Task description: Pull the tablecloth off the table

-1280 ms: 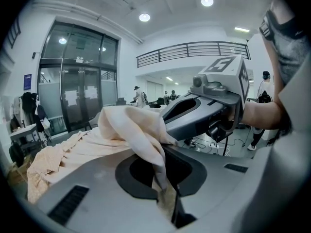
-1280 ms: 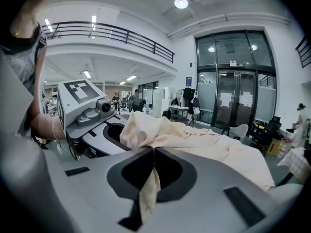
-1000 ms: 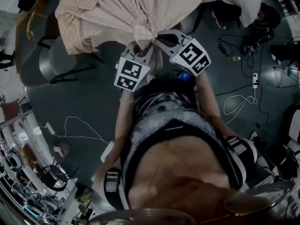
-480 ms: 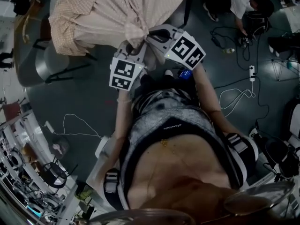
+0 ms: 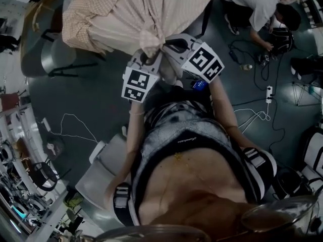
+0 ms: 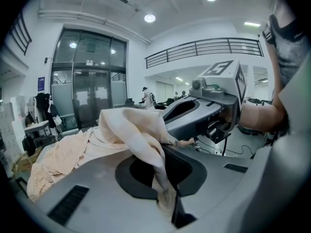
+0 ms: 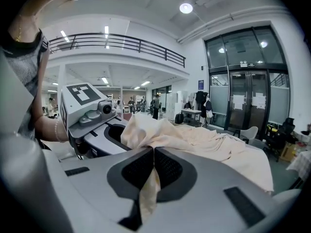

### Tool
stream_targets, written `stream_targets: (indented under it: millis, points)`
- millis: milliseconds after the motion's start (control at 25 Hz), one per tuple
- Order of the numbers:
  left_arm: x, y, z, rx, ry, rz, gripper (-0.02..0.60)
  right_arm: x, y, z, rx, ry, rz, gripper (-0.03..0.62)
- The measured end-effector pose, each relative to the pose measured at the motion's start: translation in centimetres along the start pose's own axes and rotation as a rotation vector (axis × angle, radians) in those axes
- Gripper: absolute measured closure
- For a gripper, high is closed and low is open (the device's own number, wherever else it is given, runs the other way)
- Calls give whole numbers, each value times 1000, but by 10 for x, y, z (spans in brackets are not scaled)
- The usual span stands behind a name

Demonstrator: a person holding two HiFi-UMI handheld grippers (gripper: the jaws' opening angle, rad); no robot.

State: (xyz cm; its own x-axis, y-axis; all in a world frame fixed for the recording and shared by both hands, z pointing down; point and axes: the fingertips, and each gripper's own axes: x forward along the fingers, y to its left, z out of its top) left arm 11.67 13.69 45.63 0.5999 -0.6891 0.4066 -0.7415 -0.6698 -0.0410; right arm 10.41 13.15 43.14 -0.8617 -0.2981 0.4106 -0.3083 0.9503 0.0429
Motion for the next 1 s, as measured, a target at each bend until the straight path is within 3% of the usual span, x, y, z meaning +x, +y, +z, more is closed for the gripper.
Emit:
stream_targets:
  millis: [400,1000]
  points:
    - [-22,-35,-7,-38,0,43,561,-22,34,-8,26,-31,57,531]
    - [-70,-48,-14,-13,-45,5,561,-20,80,8,37,-46,20,531]
